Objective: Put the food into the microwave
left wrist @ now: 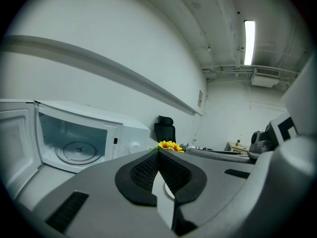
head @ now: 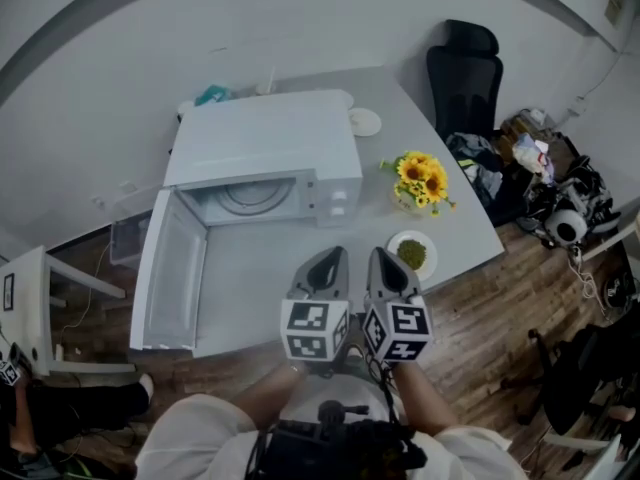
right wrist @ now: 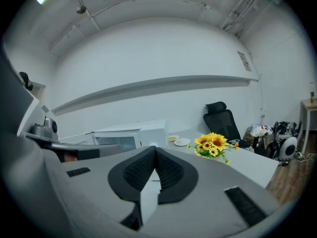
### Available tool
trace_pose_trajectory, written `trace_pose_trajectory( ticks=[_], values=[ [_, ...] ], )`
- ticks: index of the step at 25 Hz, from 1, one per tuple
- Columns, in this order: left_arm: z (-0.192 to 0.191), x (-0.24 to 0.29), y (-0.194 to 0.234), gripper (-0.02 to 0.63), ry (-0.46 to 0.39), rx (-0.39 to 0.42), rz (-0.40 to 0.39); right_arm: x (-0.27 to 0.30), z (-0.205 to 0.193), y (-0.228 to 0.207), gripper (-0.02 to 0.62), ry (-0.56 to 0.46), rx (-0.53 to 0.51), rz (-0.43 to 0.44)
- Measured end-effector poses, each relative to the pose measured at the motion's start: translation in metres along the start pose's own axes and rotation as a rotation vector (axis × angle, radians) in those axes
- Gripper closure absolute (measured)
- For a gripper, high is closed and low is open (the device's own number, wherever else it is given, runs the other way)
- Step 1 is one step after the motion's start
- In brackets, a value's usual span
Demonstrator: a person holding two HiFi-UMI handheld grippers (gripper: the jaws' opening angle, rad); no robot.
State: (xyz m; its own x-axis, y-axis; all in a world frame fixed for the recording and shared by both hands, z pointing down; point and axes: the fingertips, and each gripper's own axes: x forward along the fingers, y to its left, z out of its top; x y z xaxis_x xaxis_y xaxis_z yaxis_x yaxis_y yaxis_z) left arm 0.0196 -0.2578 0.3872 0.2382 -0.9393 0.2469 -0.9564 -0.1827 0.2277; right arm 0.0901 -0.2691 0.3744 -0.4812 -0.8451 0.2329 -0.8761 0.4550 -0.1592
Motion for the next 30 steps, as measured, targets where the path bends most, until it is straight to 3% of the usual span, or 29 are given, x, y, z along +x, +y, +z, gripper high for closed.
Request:
trace_pose_trajectory(
  ticks=[9,13,16,24,30],
  values=[
    [-0.036,0.032,-0.045,0.594,0.081,-0.04,-0.141,-0.014,-0.021,-0.059,0.565,0.027,0.035,-0.124],
    [-0.053,0.055,-0.064,0.566,0.108,-0.081,-0.188,-0.017,-0.038,-0.093,0.503,0.059,0.071,-0.165],
    [-0.071,0.073,-0.071,0.488,0.149,-0.096,-0.197,-0.017,-0.051,-0.117,0.455,0.074,0.098,-0.2],
    [-0.117,0.126,-0.081,0.488,0.23,-0.091,-0.192,-0.006,-0.083,-0.186,0.451,0.106,0.15,-0.275],
    [-0.14,0.157,-0.076,0.488,0.24,-0.093,-0.142,0.009,-0.111,-0.222,0.451,0.133,0.167,-0.305]
  ],
)
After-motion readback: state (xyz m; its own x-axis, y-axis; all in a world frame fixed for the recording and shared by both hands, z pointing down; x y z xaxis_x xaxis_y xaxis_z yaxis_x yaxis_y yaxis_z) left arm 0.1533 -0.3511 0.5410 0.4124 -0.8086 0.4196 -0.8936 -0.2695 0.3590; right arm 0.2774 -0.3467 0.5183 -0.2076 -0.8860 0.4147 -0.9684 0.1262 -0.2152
